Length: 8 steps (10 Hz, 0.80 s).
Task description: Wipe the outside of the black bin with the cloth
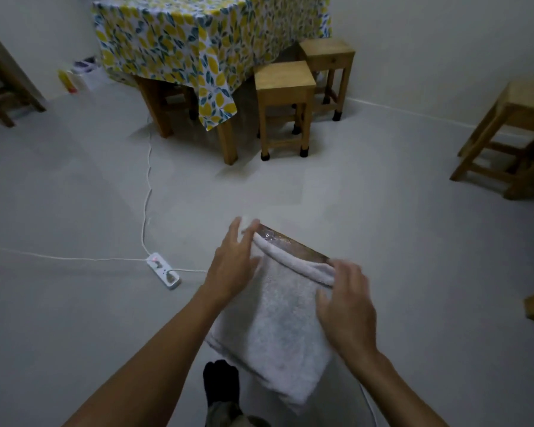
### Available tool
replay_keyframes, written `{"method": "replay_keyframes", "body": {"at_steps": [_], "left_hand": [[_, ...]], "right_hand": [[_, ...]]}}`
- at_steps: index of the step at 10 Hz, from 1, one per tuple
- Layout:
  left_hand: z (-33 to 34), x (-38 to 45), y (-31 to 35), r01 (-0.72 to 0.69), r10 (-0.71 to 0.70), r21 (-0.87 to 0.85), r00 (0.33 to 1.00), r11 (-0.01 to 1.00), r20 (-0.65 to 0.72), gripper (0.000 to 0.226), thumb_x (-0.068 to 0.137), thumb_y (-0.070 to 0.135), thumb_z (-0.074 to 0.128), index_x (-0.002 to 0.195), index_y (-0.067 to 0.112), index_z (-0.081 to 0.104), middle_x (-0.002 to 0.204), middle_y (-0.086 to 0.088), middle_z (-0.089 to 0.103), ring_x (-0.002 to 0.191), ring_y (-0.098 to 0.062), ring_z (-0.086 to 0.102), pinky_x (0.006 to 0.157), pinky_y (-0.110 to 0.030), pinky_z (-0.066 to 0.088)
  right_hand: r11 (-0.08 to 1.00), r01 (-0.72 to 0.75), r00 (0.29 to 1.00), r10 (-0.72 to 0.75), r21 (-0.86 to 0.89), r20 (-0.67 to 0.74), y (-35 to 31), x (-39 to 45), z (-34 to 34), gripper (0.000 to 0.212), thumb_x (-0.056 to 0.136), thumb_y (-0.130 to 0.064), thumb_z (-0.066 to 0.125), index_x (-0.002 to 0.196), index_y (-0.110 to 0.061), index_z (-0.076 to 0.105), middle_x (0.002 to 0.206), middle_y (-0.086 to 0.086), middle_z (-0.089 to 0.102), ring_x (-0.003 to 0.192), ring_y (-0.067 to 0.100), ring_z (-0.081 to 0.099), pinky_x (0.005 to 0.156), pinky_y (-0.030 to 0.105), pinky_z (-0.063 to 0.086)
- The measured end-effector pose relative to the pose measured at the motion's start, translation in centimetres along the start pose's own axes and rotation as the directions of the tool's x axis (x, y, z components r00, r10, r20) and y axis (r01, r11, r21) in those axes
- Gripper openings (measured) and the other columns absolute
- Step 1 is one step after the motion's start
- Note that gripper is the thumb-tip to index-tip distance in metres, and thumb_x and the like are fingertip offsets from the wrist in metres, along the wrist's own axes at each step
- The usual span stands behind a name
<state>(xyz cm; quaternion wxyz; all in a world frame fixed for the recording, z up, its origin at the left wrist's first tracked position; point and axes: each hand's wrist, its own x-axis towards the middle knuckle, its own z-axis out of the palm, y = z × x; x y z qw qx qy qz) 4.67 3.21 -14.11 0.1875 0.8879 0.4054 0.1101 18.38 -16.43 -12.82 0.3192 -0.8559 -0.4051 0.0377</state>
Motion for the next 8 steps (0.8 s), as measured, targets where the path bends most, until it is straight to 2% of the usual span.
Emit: {"method": "replay_keyframes", "body": {"at_steps": [1, 2, 3, 4, 5, 6, 7, 8], "left_hand": [[1.3, -3.7, 0.0, -0.042, 0.045, 0.232, 0.999, 0.972, -0.008, 0.053, 0.097, 0.051, 0.045, 0.142, 0.024, 0.039, 0.156, -0.009, 0.035, 0.139, -0.027, 0.040, 0.105, -0.052, 0.040], [2.2, -6.7, -0.5, -0.048, 0.024, 0.344, 0.997, 0.938, 0.075, 0.062, 0.094, 0.064, 0.031, 0.140, 0.026, 0.044, 0.153, -0.008, 0.042, 0.139, -0.029, 0.042, 0.104, -0.054, 0.039], [2.6, -8.1, -2.0, -0.022, -0.039, 0.366, 0.987, 0.930, 0.158, 0.066, 0.093, 0.069, 0.026, 0.147, 0.031, 0.036, 0.160, -0.008, 0.030, 0.146, -0.030, 0.030, 0.107, -0.056, 0.033], [1.7, -8.0, -2.8, -0.037, 0.015, 0.329, 0.998, 0.943, 0.068, 0.052, 0.095, 0.063, 0.032, 0.134, 0.031, 0.044, 0.147, -0.004, 0.044, 0.132, -0.025, 0.044, 0.097, -0.047, 0.041], [0.0, -7.6, -5.8, 0.028, -0.025, 0.203, 1.000, 0.979, -0.017, 0.040, 0.098, 0.050, 0.039, 0.131, 0.030, 0.048, 0.142, -0.001, 0.049, 0.124, -0.022, 0.052, 0.092, -0.040, 0.043], [-3.4, -8.6, -10.9, 0.131, -0.140, 0.192, 0.990, 0.973, 0.033, 0.045, 0.100, 0.050, 0.039, 0.140, 0.031, 0.045, 0.149, 0.001, 0.045, 0.131, -0.020, 0.047, 0.099, -0.039, 0.041], [-10.1, -12.0, -15.5, 0.273, -0.296, 0.261, 0.954, 0.926, 0.051, 0.054, 0.099, 0.059, 0.036, 0.145, 0.030, 0.042, 0.148, 0.001, 0.048, 0.129, -0.020, 0.050, 0.101, -0.038, 0.042], [-17.6, -16.9, -19.1, 0.439, -0.447, 0.246, 0.894, 0.864, -0.024, 0.057, 0.098, 0.061, 0.038, 0.144, 0.029, 0.043, 0.142, 0.001, 0.053, 0.123, -0.020, 0.055, 0.098, -0.036, 0.042]], "right_hand": [[0.949, 0.266, 0.950, -0.228, -0.172, 0.213, -1.3, -1.8, 3.6, 0.059, 0.089, -0.043, 0.061, 0.141, -0.017, 0.052, 0.147, 0.011, 0.052, 0.136, 0.031, 0.049, 0.108, 0.047, 0.047], [0.915, 0.265, 0.920, -0.146, -0.304, 0.363, -1.8, -2.9, 6.2, 0.071, 0.091, -0.061, 0.037, 0.144, -0.017, 0.053, 0.151, 0.021, 0.049, 0.139, 0.043, 0.046, 0.110, 0.059, 0.040], [0.886, 0.259, 0.908, -0.088, -0.385, 0.409, -3.0, -3.4, 6.7, 0.069, 0.094, -0.060, 0.031, 0.141, -0.017, 0.057, 0.148, 0.024, 0.051, 0.135, 0.048, 0.048, 0.106, 0.062, 0.040], [0.866, 0.309, 0.919, -0.165, -0.394, 0.359, -5.2, -2.2, 7.6, 0.052, 0.097, -0.050, 0.048, 0.137, -0.017, 0.057, 0.143, 0.019, 0.056, 0.128, 0.040, 0.056, 0.106, 0.054, 0.044], [0.843, 0.419, 0.875, -0.276, -0.337, 0.397, -9.4, -0.2, 10.1, 0.045, 0.093, -0.042, 0.062, 0.131, -0.018, 0.060, 0.136, 0.014, 0.062, 0.120, 0.032, 0.062, 0.101, 0.047, 0.049], [0.847, 0.477, 0.810, -0.320, -0.234, 0.492, -15.3, 0.4, 12.9, 0.047, 0.091, -0.038, 0.067, 0.132, -0.018, 0.060, 0.138, 0.012, 0.060, 0.123, 0.033, 0.059, 0.099, 0.046, 0.051], [0.780, 0.606, 0.700, -0.428, -0.158, 0.571, -22.7, -0.8, 13.7, 0.045, 0.089, -0.035, 0.068, 0.131, -0.019, 0.060, 0.132, 0.010, 0.062, 0.112, 0.032, 0.063, 0.084, 0.040, 0.056], [0.734, 0.677, 0.576, -0.484, -0.053, 0.659, -31.2, -2.9, 12.7, 0.045, 0.091, -0.035, 0.065, 0.132, -0.017, 0.057, 0.124, 0.009, 0.065, 0.102, 0.031, 0.063, 0.076, 0.039, 0.056]]}}
